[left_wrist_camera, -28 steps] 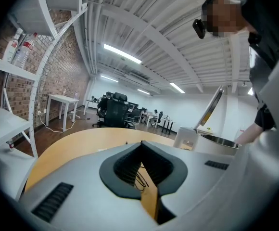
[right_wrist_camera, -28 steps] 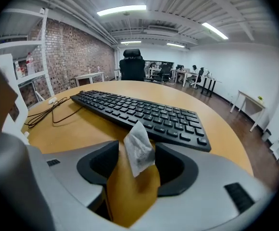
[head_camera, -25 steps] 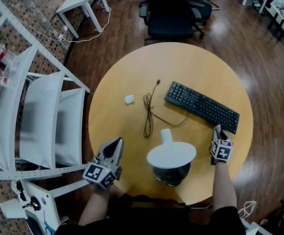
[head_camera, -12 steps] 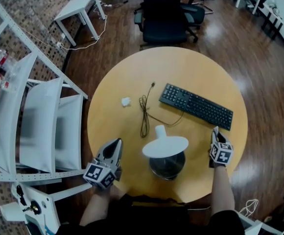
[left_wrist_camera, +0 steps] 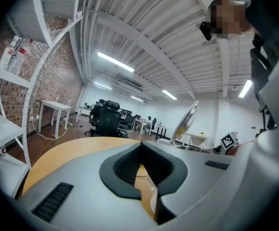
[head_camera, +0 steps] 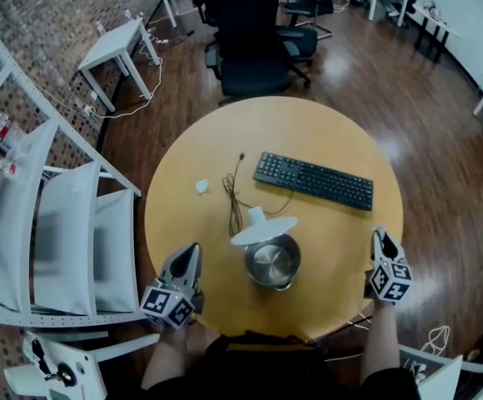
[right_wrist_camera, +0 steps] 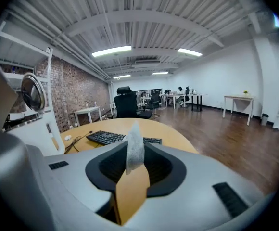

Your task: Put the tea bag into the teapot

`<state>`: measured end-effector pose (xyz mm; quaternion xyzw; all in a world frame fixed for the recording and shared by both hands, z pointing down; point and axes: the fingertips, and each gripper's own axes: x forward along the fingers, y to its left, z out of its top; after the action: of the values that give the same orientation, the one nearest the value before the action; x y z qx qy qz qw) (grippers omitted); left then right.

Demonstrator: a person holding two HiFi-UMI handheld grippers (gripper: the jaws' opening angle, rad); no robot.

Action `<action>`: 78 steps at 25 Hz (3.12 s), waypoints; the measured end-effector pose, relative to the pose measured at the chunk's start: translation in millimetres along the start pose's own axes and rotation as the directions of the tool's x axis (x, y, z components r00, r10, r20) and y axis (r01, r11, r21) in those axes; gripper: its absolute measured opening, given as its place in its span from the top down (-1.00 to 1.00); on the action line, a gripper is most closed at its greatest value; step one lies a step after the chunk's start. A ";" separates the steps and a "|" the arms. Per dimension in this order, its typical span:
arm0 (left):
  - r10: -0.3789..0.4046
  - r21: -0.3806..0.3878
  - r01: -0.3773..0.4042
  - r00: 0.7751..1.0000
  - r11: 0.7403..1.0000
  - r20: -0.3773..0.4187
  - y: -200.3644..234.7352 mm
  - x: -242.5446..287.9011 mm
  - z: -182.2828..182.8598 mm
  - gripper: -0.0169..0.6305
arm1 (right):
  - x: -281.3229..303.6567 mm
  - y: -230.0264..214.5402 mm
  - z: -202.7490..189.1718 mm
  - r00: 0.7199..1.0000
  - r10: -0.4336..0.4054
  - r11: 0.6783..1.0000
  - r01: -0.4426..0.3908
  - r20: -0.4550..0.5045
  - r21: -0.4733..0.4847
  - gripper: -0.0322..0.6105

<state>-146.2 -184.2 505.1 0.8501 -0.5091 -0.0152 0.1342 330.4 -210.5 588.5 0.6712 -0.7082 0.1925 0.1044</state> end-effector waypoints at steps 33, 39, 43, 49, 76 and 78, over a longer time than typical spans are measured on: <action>0.042 0.028 -0.046 0.988 0.999 0.149 -1.7 -54.9 38.9 0.94 | -69.1 242.2 82.9 0.839 0.510 0.853 -0.468 0.186 -0.229 0.62; 0.047 0.013 -0.049 0.988 0.999 0.148 -1.2 -57.3 34.2 0.94 | -74.6 289.2 67.5 0.788 0.611 0.770 -0.568 0.077 -0.290 0.62; 0.051 0.005 -0.052 0.988 0.999 0.146 0.3 -57.3 31.2 0.94 | -82.5 314.6 63.3 0.732 0.681 0.707 -0.642 0.038 -0.296 0.62; 0.036 -0.016 -0.034 0.989 0.999 0.147 -4.6 -51.4 28.5 0.94 | -82.1 321.1 68.4 0.717 0.696 0.694 -0.657 0.040 -0.295 0.62; -0.015 -0.025 0.018 0.991 1.000 0.130 -12.9 -27.8 30.4 0.94 | -73.9 173.6 70.5 0.881 0.439 0.897 -0.420 0.176 -0.137 0.14; -0.018 -0.022 0.021 0.991 1.000 0.130 -12.8 -25.9 30.1 0.94 | -76.9 149.0 68.7 0.900 0.392 0.920 -0.378 0.193 -0.106 0.22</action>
<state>-152.5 -162.4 470.1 0.8506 -0.5081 -0.0778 0.1105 196.3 -165.1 475.3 0.5309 -0.8397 0.1137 0.0110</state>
